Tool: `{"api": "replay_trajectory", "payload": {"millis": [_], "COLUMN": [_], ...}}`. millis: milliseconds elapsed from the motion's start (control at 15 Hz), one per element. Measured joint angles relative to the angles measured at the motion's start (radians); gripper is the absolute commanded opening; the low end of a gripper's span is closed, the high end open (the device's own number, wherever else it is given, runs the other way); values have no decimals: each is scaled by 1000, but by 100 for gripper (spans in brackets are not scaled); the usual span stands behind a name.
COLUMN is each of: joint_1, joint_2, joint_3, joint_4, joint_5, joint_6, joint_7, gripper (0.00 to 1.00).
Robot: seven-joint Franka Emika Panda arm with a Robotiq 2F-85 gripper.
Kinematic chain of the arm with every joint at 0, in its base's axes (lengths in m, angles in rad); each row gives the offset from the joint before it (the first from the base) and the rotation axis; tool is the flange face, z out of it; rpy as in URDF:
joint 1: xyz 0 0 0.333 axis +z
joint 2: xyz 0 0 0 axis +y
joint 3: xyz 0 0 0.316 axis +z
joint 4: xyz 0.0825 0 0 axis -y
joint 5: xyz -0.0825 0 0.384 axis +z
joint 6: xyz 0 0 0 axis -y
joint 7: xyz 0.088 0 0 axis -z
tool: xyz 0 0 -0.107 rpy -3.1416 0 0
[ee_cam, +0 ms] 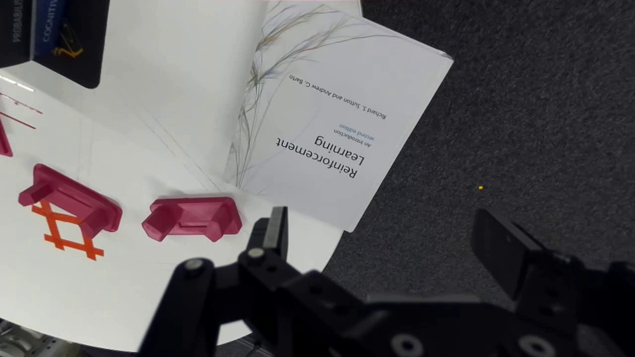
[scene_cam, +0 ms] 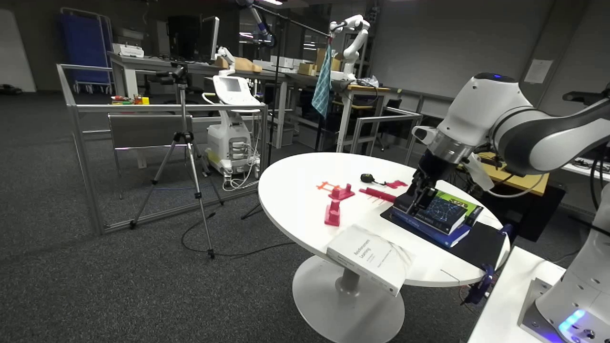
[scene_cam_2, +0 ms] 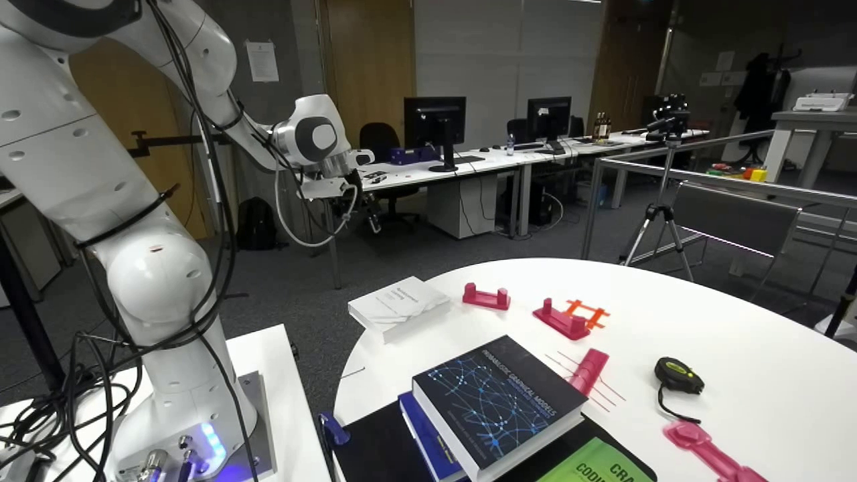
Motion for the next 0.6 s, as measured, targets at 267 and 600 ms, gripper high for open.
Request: {"api": "replay_trajectory", "payload": {"millis": [267,600], "joint_1": [-14,-10], "joint_2": [47,167], "joint_3": [124,224], "joint_4": [45,175], "joint_5": [-183,-388], "joint_6": [-80,-259], "joint_7": [275,538], "gripper": [100,100]}}
